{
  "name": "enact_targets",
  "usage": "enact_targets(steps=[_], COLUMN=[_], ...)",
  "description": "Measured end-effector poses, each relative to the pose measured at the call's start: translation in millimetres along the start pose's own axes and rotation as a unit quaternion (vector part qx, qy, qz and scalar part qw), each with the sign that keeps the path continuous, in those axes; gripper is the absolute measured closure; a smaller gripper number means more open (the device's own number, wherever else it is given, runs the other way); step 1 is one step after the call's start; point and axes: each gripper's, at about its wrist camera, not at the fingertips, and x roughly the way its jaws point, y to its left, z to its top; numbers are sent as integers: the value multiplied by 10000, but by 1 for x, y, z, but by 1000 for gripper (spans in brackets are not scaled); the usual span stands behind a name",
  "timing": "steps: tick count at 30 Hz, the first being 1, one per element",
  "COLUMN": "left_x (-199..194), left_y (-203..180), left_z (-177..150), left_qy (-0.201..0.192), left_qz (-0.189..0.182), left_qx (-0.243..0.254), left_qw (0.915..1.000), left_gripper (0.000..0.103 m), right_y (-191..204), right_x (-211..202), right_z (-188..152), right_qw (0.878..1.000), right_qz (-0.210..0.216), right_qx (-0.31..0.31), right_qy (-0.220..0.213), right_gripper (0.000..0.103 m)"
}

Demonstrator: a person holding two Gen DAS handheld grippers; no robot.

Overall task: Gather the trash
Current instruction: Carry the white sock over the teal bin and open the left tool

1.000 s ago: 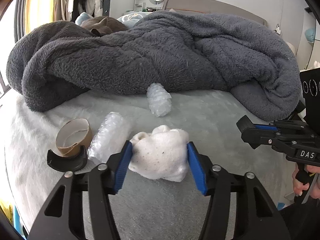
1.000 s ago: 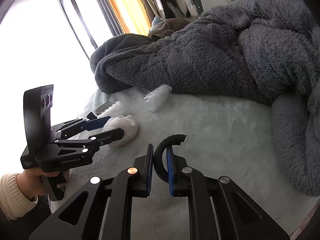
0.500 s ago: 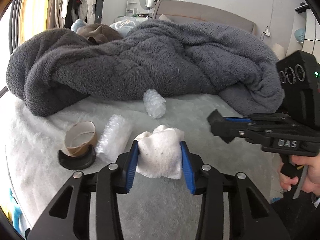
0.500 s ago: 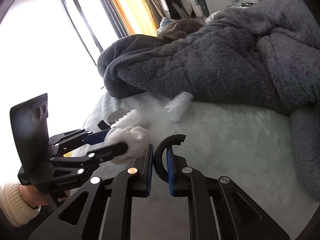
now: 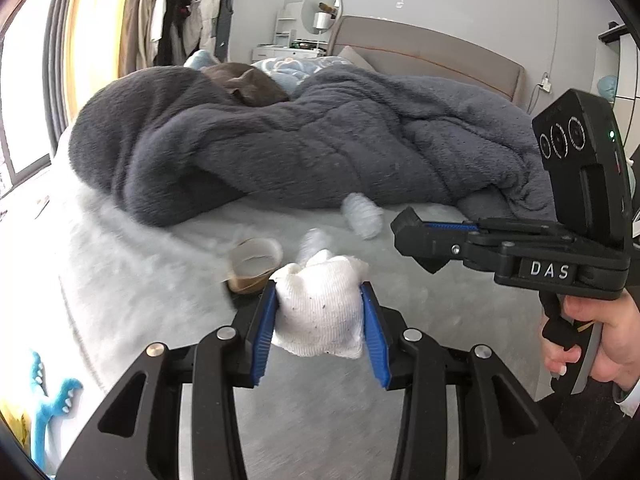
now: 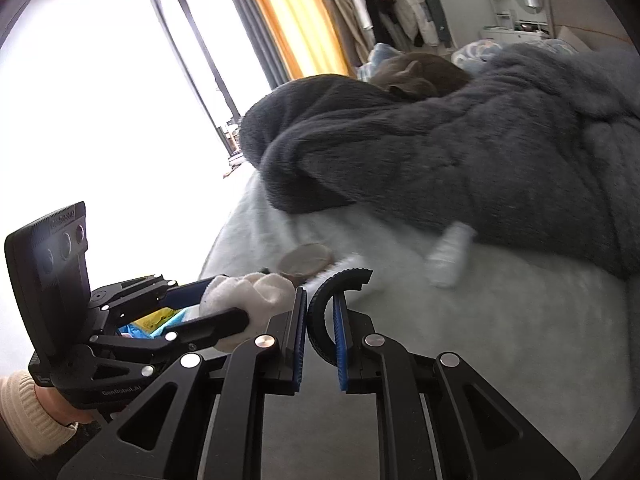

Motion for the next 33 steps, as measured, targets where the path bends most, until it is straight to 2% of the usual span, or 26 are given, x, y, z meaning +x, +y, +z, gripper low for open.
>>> enact_targets(steps=[8,18,26,33], left_x=[-23,-45,-63,-71], left_y=[43,104,147,185], left_z=[-13,-40,-64,-93], left_qy=[86,369,676,1098], left_qz=[316,777,1137,1145], left_qx=[-359,-873,-1181,-1650], left_qw=[9988,9925,9841,9735], left_gripper=[60,59,59,59], right_y=[42,98,144,178], right_x=[21,60,93,122], right_z=[11,17,18,7], right_qw=[9994,9966,9923,9878], right_qz=[257,639,934,1074], right_qx=[-223,-495,-718,-895], right_qy=[16,179,382,690], right_gripper=[90,90,90,90])
